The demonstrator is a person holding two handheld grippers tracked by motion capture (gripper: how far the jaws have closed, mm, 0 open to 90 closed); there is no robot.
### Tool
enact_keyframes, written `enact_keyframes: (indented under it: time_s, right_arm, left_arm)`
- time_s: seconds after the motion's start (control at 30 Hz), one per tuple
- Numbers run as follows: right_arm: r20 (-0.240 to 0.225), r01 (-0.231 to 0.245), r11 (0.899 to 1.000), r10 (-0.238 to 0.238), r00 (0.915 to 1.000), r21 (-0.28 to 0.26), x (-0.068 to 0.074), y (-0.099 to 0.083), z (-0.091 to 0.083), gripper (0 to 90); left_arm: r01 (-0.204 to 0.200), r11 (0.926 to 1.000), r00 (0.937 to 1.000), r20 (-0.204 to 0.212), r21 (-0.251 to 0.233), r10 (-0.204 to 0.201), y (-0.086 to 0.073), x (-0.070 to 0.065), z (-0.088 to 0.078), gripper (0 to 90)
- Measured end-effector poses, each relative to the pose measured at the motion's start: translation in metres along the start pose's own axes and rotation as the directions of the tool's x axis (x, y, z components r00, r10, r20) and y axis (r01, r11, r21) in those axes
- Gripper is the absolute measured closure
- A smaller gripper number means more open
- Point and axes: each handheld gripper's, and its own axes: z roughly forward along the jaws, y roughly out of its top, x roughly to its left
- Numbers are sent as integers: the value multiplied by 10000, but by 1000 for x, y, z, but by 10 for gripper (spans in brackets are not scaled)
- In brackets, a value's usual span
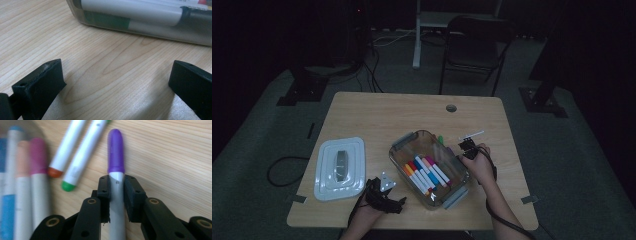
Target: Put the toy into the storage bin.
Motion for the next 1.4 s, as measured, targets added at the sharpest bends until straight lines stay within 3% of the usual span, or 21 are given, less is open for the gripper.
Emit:
enact_keyframes:
  time_s: [0.13,0.27,0.43,0.6,0.63,0.7,0.9,1.17,1.4]
  right_arm:
    - [-28,-571,9983,570,9984,-85,-9,-3,-8,763]
    - [-107,-817,9961,814,9966,-336,-15,-4,-21,763]
    - [-372,-990,9932,968,9946,-612,-19,-2,-38,763]
    - [-666,-878,9891,803,9945,-1180,-13,4,-72,763]
    - [-666,-878,9891,803,9945,-1180,-13,4,-72,763]
    - [-913,-753,9847,614,9939,-1573,-5,9,-92,763]
    - [-1316,-121,9802,-143,9912,-1976,20,18,-121,763]
    - [-1713,622,9694,-1048,9796,-2373,50,25,-137,763]
    - [-2146,1336,9609,-1874,9586,-2424,86,31,-138,763]
  left_arm:
    - [4,10000,10000,-4,-5,-4,0,0,0,5]
    - [2,10000,10000,-1,-2,-2,0,0,0,5]
    - [2,10000,10000,0,-3,-2,0,0,0,5]
    - [2,10000,10000,-5,-5,-2,0,0,0,5]
    - [1,10000,10000,-4,-4,-1,0,0,0,5]
    - [2,10000,10000,0,0,-2,0,0,0,5]
    - [13,10000,10000,-10,-23,-13,0,0,0,5]
    - [15,10000,10000,-3,-15,-15,0,0,0,5]
    - [16,10000,10000,-3,-11,-16,0,0,0,5]
